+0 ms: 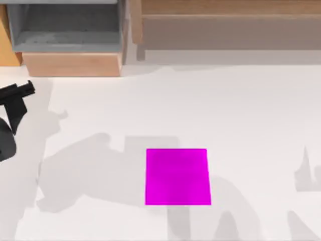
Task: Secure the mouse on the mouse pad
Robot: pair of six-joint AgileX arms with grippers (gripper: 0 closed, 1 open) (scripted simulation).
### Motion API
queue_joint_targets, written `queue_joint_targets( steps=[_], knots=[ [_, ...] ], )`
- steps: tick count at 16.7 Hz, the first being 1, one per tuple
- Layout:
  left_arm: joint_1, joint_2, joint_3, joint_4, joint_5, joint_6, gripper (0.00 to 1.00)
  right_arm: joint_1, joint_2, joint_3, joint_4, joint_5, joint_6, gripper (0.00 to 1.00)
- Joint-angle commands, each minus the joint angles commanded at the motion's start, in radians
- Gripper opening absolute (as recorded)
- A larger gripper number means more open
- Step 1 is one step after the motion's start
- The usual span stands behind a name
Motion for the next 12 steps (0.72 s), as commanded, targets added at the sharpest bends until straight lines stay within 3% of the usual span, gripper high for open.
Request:
queue_joint_targets(
  steps=[5, 12],
  knots=[
    [-0.079, 0.023, 0.053, -0.058, 0.021, 0.303, 0.00, 0.000, 0.000, 0.000, 0.000, 0.000, 0.000, 1.00],
    [-0.258, 0.086, 0.162, -0.159, 0.059, 0.969, 0.00, 0.000, 0.000, 0.000, 0.000, 0.000, 0.000, 1.00]
  ],
)
